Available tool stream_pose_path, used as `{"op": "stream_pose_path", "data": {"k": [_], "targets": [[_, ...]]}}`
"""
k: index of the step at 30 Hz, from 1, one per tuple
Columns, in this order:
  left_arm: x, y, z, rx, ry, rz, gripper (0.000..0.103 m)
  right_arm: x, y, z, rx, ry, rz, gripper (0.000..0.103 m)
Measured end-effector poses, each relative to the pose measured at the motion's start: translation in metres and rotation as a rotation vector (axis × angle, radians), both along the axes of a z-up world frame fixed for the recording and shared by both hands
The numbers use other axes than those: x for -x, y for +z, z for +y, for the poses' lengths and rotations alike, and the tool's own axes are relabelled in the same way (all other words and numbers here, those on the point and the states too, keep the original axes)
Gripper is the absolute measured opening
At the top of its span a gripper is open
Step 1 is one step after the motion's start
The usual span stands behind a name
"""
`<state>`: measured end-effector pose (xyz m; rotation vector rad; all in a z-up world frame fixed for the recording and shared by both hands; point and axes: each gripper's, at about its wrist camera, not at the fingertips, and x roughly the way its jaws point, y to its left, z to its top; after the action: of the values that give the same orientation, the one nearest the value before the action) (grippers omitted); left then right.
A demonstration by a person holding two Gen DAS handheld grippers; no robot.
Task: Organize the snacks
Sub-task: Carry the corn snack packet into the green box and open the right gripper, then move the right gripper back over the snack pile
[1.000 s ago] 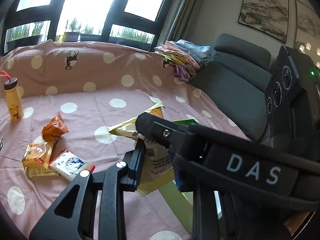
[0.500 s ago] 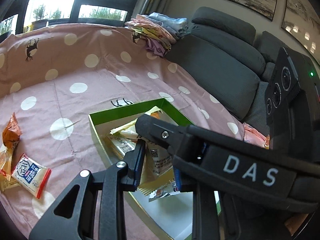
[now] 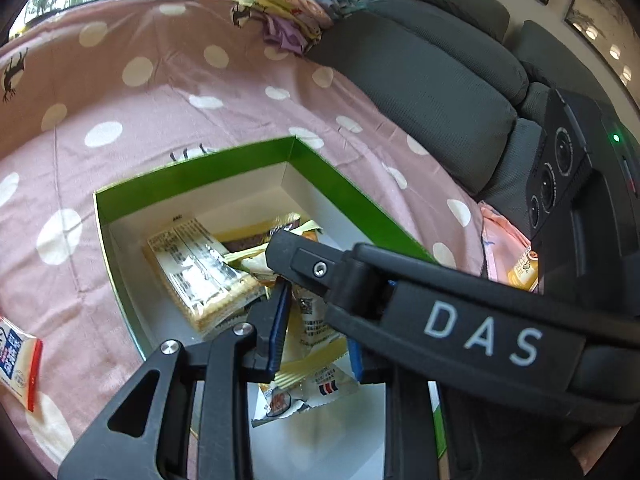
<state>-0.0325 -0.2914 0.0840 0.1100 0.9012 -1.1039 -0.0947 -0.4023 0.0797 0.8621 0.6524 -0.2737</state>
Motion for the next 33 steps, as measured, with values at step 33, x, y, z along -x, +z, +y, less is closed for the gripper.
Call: {"op": "stream_pose_path", "data": {"k": [33], "targets": [[-0.020, -0.019, 0.021, -0.193, 0.197, -0.018, 0.037, -0.023, -0.027, -0.001, 0.021, -0.060, 0.178, 0.041]]}}
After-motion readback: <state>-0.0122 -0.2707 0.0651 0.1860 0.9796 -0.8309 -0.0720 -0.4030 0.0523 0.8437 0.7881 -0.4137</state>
